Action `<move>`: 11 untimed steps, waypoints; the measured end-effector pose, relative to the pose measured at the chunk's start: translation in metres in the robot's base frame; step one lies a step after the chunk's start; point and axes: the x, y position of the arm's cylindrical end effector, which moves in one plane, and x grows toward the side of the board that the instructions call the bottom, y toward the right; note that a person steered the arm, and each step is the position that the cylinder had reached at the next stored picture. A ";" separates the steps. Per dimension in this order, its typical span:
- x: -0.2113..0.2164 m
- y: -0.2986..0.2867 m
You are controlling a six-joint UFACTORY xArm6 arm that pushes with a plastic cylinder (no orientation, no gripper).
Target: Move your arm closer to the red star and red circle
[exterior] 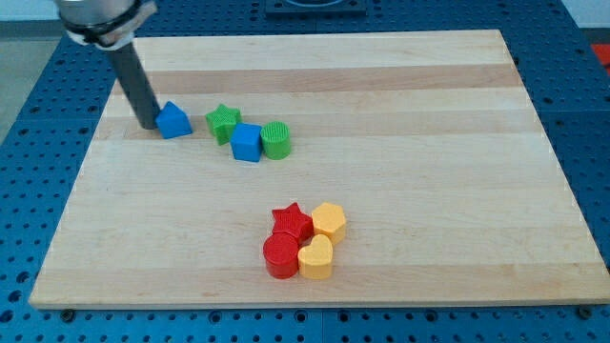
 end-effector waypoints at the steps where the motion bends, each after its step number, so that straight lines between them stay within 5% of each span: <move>1: 0.000 0.037; 2: 0.000 0.068; 4: 0.006 0.039; 8: 0.123 0.066; 11: 0.236 0.157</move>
